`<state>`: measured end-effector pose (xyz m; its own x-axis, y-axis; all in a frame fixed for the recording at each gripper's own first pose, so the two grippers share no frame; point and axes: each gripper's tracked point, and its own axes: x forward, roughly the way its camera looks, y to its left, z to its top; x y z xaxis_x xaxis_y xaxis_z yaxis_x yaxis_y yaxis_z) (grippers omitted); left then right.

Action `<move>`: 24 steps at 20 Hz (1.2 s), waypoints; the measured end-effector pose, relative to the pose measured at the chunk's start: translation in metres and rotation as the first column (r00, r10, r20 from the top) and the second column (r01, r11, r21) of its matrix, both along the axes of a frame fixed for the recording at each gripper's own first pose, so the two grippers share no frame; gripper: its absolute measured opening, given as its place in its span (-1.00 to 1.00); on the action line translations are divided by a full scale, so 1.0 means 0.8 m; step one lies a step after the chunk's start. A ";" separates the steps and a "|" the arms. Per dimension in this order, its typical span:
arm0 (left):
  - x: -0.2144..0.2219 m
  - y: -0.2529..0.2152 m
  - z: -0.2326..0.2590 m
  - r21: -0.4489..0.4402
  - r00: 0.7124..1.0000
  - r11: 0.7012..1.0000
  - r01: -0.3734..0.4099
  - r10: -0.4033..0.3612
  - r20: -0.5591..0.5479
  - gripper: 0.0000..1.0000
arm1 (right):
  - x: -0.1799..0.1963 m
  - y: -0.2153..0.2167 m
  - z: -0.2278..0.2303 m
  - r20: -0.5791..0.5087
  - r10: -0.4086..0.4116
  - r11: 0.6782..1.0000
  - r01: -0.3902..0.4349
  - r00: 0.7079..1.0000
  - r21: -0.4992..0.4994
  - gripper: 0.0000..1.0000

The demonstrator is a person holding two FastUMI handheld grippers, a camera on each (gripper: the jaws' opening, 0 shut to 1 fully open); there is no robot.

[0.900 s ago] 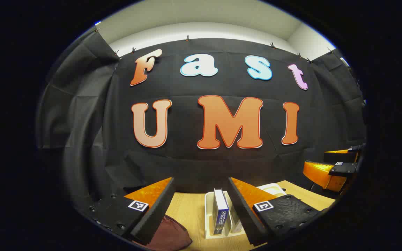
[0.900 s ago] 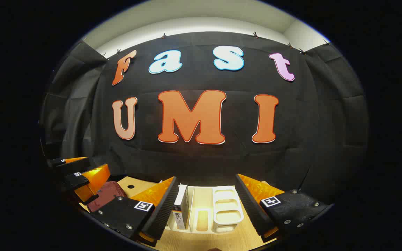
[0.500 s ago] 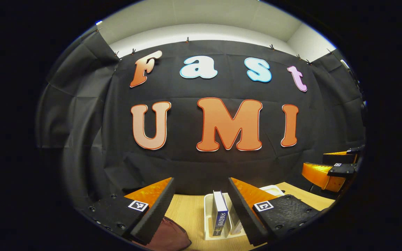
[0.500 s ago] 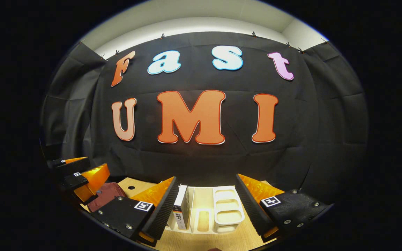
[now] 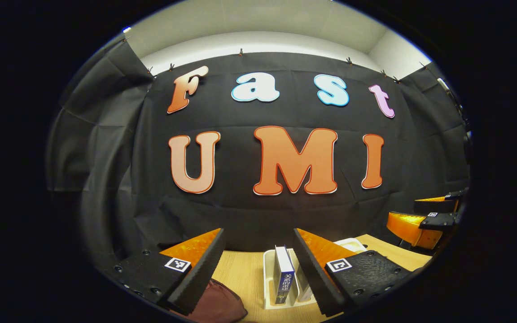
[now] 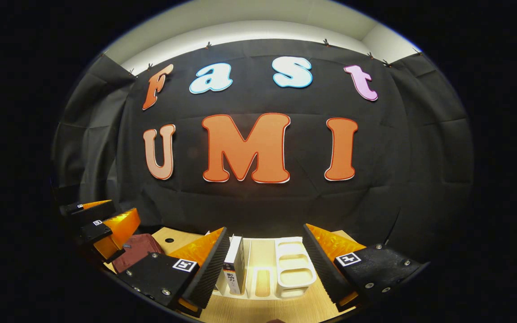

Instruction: Open the schoolbag, grab two books from the bookshelf and put them into the schoolbag.

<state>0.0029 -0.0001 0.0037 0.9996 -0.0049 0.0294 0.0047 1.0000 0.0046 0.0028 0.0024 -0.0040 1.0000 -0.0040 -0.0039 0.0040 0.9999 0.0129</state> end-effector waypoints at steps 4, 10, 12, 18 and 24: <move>0.001 -0.001 0.000 0.001 1.000 1.000 0.001 -0.001 0.003 0.88 | -0.001 -0.001 -0.001 0.003 -0.001 1.000 0.001 1.000 -0.002 0.92; 0.001 0.001 -0.001 0.012 1.000 1.000 -0.003 0.003 0.003 0.88 | 0.000 -0.003 -0.005 -0.004 -0.005 1.000 0.005 1.000 0.000 0.92; 0.001 0.001 -0.002 0.012 1.000 1.000 -0.006 0.006 0.002 0.88 | 0.001 -0.003 -0.006 -0.003 -0.005 1.000 0.005 1.000 -0.003 0.92; 0.001 0.003 -0.002 0.018 1.000 1.000 -0.011 0.011 0.008 0.88 | 0.003 -0.004 -0.009 -0.009 0.000 1.000 0.000 1.000 -0.002 0.92; -0.001 0.008 -0.007 0.034 1.000 0.999 -0.023 0.023 -0.008 0.88 | 0.003 -0.003 -0.014 -0.018 0.006 1.000 -0.007 1.000 -0.005 0.92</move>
<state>0.0022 0.0067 -0.0020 0.9996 0.0175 0.0216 -0.0183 0.9991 0.0387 0.0052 0.0001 -0.0151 0.9997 0.0025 -0.0224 -0.0023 1.0000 0.0081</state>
